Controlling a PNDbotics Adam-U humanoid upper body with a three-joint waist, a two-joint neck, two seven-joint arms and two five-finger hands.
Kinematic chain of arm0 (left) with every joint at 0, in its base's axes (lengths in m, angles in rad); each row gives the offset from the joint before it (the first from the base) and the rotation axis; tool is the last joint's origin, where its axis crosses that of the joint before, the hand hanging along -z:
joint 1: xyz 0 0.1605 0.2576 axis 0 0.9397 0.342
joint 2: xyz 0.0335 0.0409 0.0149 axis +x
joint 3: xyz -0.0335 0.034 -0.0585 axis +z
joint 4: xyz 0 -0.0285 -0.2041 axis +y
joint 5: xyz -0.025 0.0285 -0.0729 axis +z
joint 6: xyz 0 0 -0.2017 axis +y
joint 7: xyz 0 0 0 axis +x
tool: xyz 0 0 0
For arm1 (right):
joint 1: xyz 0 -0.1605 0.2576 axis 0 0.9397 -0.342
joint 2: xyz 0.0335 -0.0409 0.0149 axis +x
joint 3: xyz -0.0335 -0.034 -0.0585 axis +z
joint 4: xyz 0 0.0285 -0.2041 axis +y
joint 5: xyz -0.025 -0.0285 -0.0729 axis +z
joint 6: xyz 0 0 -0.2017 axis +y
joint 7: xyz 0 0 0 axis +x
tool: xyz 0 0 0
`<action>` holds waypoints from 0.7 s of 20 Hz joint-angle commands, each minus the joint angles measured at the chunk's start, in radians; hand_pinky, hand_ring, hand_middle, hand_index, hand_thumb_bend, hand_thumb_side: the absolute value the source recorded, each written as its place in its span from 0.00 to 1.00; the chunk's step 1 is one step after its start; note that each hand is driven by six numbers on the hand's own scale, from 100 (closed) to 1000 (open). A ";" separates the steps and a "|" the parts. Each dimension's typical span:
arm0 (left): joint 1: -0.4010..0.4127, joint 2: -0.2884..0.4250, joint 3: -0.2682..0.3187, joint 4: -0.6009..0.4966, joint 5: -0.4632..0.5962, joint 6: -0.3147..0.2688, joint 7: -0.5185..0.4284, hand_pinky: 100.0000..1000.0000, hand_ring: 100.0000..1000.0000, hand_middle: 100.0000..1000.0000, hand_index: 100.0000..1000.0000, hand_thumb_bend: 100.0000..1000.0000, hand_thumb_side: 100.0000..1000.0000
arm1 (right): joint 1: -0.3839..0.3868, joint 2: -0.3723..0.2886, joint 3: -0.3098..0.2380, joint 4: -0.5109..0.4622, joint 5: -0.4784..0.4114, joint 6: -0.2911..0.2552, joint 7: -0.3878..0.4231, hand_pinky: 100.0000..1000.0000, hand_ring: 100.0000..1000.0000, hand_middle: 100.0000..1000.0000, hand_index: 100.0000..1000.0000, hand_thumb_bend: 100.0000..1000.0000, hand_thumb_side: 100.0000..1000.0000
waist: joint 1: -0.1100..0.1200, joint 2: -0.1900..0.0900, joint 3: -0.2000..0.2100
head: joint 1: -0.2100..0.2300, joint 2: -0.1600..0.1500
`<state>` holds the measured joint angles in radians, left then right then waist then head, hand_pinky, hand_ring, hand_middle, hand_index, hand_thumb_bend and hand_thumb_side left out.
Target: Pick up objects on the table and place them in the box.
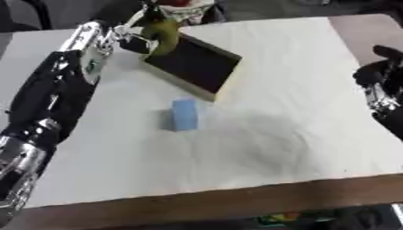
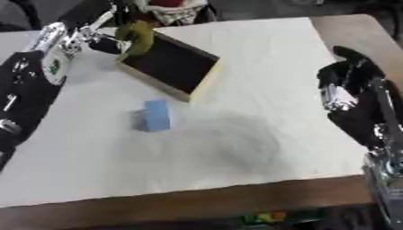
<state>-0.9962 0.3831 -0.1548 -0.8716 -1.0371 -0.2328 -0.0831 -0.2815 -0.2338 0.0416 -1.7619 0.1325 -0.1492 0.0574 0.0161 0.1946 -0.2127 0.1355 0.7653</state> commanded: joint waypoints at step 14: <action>0.094 0.101 0.009 -0.282 0.316 0.030 0.052 0.65 0.67 0.71 0.84 0.19 0.37 | -0.081 -0.063 0.002 0.014 0.022 0.001 0.012 0.66 0.64 0.56 0.87 0.00 0.29 | -0.005 -0.024 0.032 | -0.028 0.005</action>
<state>-0.8873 0.4390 -0.1466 -1.0824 -0.7890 -0.2091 -0.0345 -0.3479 -0.2651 0.0444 -1.7437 0.1462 -0.1473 0.0646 0.0131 0.1891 -0.1787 0.1127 0.7653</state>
